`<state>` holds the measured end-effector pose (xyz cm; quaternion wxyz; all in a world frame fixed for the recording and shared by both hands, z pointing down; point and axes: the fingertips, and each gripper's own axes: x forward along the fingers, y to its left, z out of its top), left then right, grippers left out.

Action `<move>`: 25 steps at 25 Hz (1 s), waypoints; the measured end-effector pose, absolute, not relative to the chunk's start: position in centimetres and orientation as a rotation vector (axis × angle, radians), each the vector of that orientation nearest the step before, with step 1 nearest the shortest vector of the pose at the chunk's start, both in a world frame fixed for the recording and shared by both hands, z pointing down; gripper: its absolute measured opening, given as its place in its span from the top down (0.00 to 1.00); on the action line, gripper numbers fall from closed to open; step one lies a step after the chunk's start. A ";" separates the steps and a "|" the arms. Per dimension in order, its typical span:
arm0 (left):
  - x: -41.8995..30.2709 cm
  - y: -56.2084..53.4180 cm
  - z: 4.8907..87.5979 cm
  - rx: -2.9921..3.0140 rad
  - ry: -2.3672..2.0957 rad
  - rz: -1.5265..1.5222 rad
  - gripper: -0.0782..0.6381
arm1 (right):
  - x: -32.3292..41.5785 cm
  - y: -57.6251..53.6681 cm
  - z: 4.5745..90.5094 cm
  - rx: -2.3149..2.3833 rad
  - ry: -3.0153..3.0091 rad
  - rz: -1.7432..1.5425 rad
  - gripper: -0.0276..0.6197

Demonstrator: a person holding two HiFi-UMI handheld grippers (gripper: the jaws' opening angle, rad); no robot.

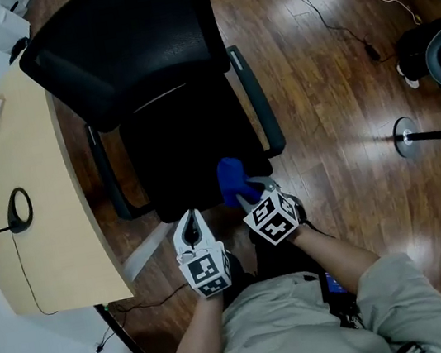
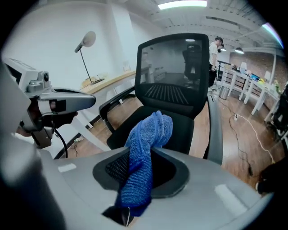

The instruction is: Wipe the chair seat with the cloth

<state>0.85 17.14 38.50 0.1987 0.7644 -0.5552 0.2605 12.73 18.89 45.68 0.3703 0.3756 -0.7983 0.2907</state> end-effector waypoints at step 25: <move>-33.6 27.4 26.7 1.942 -1.926 0.560 0.88 | -26.6 25.4 29.0 0.398 -2.427 0.330 0.80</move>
